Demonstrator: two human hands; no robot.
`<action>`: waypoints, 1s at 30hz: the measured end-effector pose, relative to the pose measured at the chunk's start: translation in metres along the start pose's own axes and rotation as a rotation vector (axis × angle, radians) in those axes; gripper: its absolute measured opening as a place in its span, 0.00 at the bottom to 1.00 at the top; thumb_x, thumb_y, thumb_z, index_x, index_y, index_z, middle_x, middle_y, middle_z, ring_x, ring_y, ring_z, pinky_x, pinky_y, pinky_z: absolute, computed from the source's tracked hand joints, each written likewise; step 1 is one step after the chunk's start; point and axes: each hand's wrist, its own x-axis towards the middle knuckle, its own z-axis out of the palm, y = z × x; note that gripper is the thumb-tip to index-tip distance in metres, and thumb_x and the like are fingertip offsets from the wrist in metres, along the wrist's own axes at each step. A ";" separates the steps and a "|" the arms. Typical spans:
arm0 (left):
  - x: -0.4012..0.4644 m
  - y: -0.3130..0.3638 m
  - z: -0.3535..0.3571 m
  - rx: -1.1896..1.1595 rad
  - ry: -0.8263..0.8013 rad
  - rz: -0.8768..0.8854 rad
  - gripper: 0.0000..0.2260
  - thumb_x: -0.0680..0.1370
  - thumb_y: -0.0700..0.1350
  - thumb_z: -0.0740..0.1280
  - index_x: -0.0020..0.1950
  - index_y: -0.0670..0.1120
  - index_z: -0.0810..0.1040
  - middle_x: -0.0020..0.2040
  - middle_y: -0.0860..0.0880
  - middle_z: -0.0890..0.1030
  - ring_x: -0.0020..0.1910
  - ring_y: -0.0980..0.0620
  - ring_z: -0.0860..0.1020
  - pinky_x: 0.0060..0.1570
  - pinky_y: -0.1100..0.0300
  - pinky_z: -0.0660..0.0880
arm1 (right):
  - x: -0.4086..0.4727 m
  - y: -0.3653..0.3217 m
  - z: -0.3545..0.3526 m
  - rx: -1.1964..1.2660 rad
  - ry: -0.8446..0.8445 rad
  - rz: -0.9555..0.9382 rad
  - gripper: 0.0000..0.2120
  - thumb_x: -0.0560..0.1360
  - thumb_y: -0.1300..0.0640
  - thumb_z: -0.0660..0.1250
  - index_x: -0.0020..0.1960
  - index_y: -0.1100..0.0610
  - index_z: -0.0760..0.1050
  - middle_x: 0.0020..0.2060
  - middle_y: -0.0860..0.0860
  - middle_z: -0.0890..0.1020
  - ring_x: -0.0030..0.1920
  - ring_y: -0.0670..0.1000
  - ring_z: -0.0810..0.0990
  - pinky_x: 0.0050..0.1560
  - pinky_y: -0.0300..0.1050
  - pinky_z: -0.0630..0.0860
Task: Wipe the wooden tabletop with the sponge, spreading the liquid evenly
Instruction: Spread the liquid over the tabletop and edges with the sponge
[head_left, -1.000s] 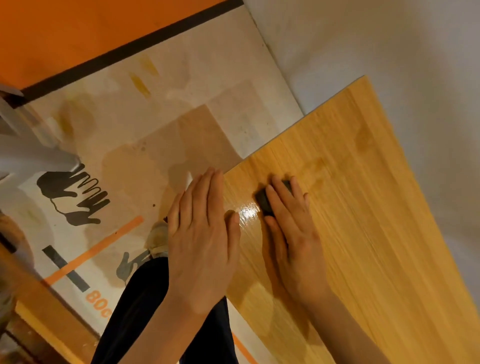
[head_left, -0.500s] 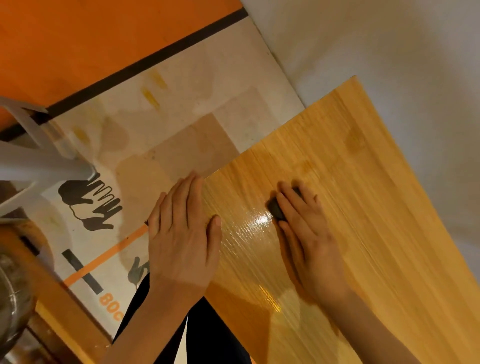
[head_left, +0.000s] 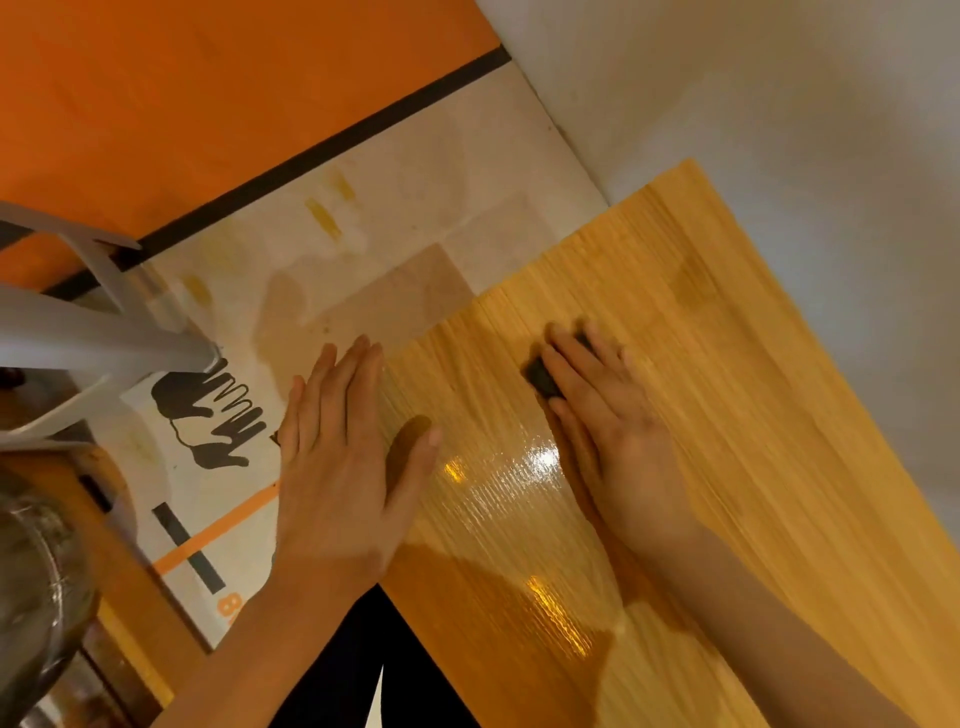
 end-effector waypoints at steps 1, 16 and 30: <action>0.003 0.004 0.000 -0.008 0.012 0.019 0.35 0.82 0.63 0.49 0.82 0.41 0.57 0.82 0.44 0.59 0.83 0.47 0.50 0.80 0.58 0.37 | 0.023 -0.002 0.003 0.011 0.017 0.015 0.18 0.81 0.59 0.60 0.71 0.61 0.69 0.72 0.55 0.69 0.76 0.56 0.60 0.78 0.56 0.54; 0.029 0.037 0.026 0.180 0.076 0.095 0.30 0.85 0.56 0.50 0.81 0.38 0.59 0.78 0.39 0.66 0.77 0.41 0.65 0.78 0.48 0.55 | 0.126 0.038 -0.026 -0.236 0.034 0.132 0.13 0.82 0.58 0.55 0.52 0.58 0.78 0.49 0.54 0.80 0.55 0.54 0.77 0.78 0.54 0.47; 0.027 0.035 0.033 0.248 0.100 0.096 0.31 0.85 0.57 0.51 0.81 0.37 0.58 0.77 0.38 0.66 0.75 0.39 0.66 0.77 0.46 0.57 | 0.095 0.045 -0.022 0.063 0.121 0.132 0.17 0.82 0.59 0.59 0.69 0.59 0.72 0.71 0.53 0.72 0.77 0.54 0.58 0.79 0.52 0.49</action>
